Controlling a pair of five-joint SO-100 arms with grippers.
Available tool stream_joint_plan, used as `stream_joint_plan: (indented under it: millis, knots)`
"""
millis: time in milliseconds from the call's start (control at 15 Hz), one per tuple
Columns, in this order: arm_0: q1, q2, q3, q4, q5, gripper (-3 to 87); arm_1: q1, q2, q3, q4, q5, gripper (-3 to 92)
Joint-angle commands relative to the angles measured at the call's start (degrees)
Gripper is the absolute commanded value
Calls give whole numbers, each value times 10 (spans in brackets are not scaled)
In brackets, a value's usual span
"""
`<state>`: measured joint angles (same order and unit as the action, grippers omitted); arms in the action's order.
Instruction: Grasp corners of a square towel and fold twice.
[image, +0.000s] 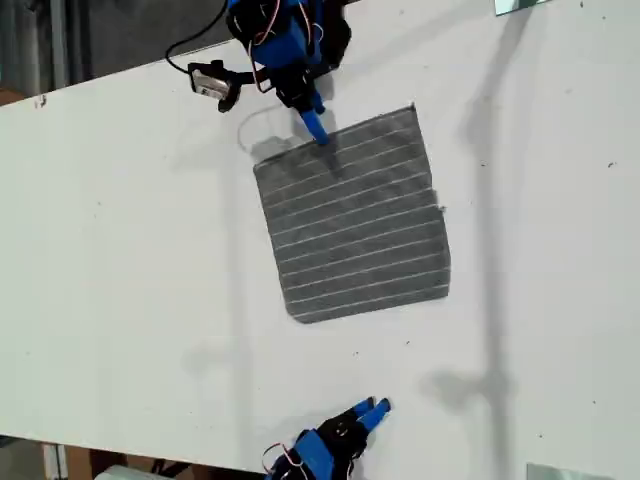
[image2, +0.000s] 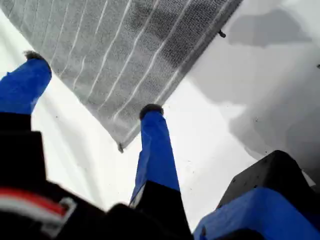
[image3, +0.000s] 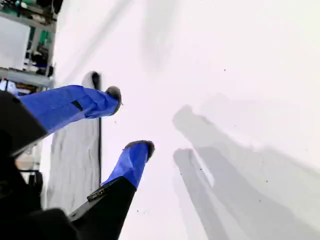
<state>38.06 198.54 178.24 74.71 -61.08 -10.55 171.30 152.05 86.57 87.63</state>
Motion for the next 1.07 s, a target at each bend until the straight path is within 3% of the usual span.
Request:
stream_joint_plan:
  millis: [0, 400, 733, 867, 933, 1000]
  knots:
    - [10, 3, 4, 3, 4, 171, -3, -1, -10, 2, 4, 377]
    - [-2, 4, 4, -4, -6, 162, -11, -6, -11, -1, 12, 373]
    - [-195, 3, 4, 1, 12, 144, -15, -2, -11, 1, 15, 370]
    - [-185, 3, 4, -3, -273, 153, -16, -2, -8, -1, 18, 370]
    - [-156, 3, 4, 0, -288, 325, -16, -2, -5, -3, 18, 369]
    - [-160, 4, 4, -2, -333, 326, -16, -2, -5, -4, 18, 369]
